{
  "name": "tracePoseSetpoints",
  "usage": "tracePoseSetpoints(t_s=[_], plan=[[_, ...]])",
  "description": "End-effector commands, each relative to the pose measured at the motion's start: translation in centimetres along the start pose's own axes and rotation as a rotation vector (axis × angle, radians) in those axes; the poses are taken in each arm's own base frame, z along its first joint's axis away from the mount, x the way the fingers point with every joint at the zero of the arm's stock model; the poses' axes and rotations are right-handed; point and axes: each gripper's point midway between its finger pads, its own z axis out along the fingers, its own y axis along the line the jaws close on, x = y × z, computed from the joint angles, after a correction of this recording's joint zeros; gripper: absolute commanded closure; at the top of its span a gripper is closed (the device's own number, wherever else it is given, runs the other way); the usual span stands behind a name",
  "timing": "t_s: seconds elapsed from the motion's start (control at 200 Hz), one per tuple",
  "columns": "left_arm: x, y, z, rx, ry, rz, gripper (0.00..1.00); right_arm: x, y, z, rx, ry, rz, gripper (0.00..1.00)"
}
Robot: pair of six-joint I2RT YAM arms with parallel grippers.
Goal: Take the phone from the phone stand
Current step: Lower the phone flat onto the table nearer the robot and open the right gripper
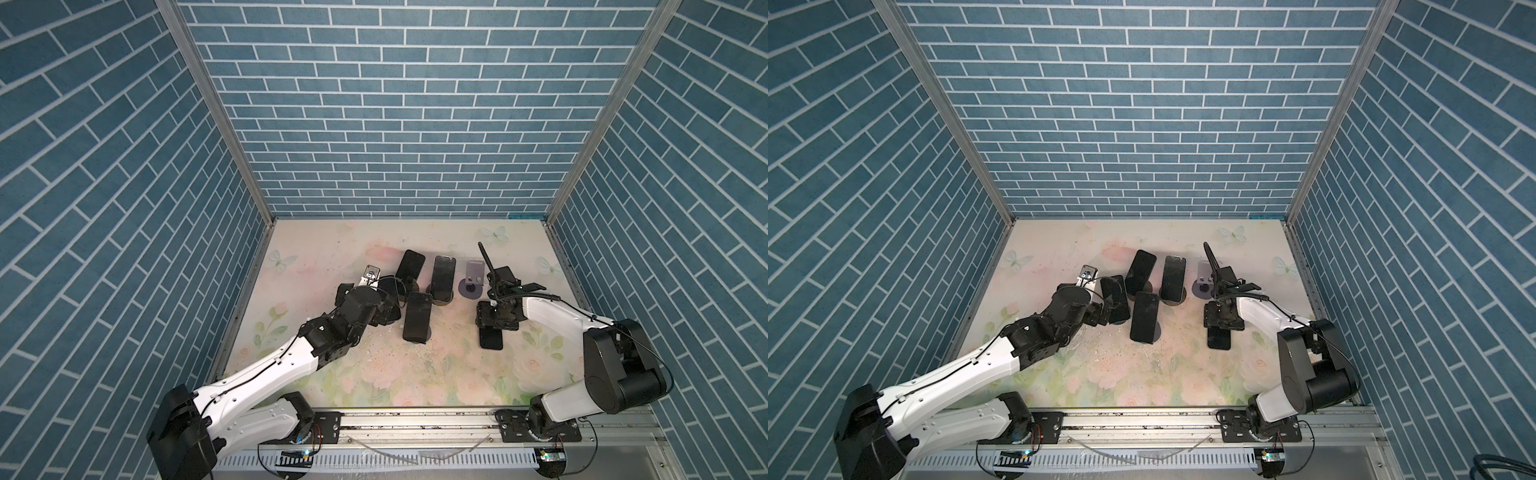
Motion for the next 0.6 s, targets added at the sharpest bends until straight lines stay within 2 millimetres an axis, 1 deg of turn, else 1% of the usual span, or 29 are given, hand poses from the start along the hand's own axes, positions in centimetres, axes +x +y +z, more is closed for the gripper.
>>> tracePoseSetpoints(t_s=[0.0,0.165,0.37,0.595], plan=[[0.0,-0.4,0.2,0.004,-0.007,0.013,0.0,-0.8,1.9,-1.3,-0.06,-0.009,0.043,0.58],[-0.2,-0.4,0.3,0.006,-0.009,0.013,0.0,-1.0,3.3,-1.2,-0.079,-0.018,0.041,0.58],[-0.4,-0.5,0.2,0.013,-0.015,0.009,0.0,-0.7,5.2,-0.3,-0.087,0.002,-0.004,0.58],[-0.2,-0.4,0.1,0.012,-0.011,0.007,0.0,-0.1,6.2,0.7,-0.058,0.039,-0.05,0.58]])
